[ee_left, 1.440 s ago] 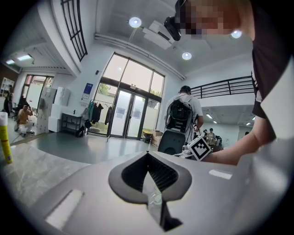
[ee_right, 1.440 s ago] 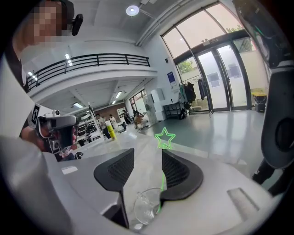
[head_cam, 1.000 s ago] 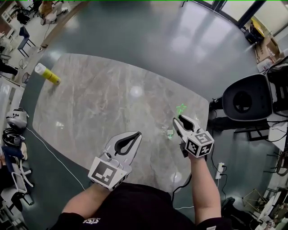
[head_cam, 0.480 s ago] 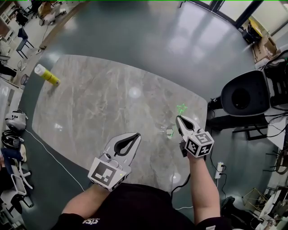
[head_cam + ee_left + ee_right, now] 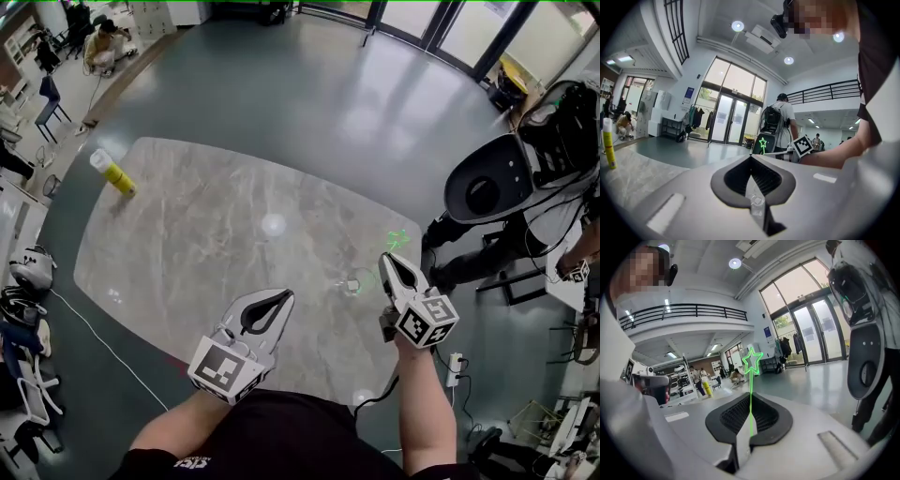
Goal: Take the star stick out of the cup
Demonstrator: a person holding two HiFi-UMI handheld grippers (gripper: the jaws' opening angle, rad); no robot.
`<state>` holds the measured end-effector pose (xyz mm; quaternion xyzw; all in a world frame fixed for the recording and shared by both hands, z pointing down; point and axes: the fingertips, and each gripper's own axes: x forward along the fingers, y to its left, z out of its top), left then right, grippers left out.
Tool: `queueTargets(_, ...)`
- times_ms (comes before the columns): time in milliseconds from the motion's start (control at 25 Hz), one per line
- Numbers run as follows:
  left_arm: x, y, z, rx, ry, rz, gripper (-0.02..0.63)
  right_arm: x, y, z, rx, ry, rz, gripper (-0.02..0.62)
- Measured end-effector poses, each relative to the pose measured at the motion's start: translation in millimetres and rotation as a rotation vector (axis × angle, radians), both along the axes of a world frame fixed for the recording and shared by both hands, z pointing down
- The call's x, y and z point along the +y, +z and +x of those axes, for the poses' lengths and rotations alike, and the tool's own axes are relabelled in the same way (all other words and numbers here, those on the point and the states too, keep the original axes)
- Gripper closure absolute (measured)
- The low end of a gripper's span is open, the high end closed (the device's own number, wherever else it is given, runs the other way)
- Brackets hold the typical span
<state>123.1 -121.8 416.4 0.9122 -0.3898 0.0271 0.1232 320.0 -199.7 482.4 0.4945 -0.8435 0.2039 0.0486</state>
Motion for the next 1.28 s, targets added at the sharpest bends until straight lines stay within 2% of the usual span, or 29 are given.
queueTargets(280,17,-14,-25,0.007,0.014,0.028,0.606,30,-60,-31,-0.054,0.004,0.092,0.571)
queueTargets(640,26,-25,-60,0.024,0.03,0.08,0.606,70,-81,-98,-0.14,-0.045,0.105,0.571)
queueTargets(920,32,-32,-84,0.024,0.025,0.093,0.606,95,-70,-143,-0.186,-0.093,0.063,0.571)
queueTargets(1120,24,-36,-97,0.02,-0.038,0.098,0.606,108,-51,-172,-0.221,-0.164,0.004,0.571)
queueTargets(1280,21,-35,-102,0.02,-0.091,0.089,0.606,117,-22,-185,-0.185,-0.224,-0.066,0.571)
